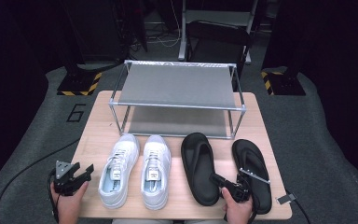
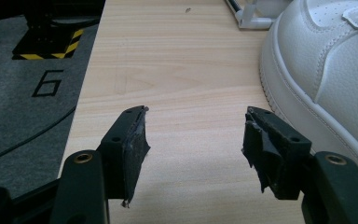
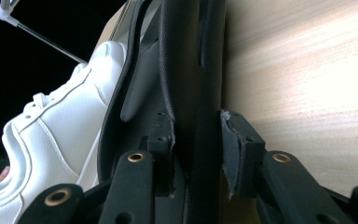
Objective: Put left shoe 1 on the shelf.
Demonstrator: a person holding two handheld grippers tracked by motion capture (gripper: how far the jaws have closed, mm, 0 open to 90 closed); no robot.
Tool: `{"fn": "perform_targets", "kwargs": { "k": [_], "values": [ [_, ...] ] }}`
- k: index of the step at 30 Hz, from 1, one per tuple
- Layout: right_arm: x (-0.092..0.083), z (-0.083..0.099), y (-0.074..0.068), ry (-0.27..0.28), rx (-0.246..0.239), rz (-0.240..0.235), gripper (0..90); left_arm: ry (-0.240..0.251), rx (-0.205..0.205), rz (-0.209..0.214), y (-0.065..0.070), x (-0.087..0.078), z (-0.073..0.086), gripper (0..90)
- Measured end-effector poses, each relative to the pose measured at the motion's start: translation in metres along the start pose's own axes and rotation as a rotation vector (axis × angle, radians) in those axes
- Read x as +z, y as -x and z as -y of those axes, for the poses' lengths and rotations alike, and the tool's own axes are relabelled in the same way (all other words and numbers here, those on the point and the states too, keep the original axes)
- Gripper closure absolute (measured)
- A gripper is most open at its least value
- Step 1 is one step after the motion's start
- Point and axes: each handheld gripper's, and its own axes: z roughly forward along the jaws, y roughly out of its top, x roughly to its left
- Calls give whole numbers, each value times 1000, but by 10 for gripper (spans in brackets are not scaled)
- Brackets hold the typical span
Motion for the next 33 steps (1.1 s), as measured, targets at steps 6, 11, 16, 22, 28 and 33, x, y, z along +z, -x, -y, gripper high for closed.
{"fn": "perform_targets", "kwargs": {
  "k": [6, 11, 16, 22, 28, 33],
  "values": [
    [5, -4, -3, 14, 7, -14, 666, 2, 8, -1, -1, 1, 0, 389],
    [9, -8, -7, 18, 9, -18, 666, 3, 6, 1, 0, 0, 0, 389],
    [13, -13, -10, 29, 15, -16, 666, 25, -6, -3, 1, 1, 0, 389],
    [20, -21, -16, 31, 19, -21, 666, 19, -1, 0, 1, 1, 0, 389],
    [33, -32, -25, 58, 5, -19, 666, 22, 1, 0, -1, 1, 0, 389],
    [48, -45, -30, 70, 5, -19, 666, 20, 4, 2, -1, 1, -1, 389]
  ]
}}
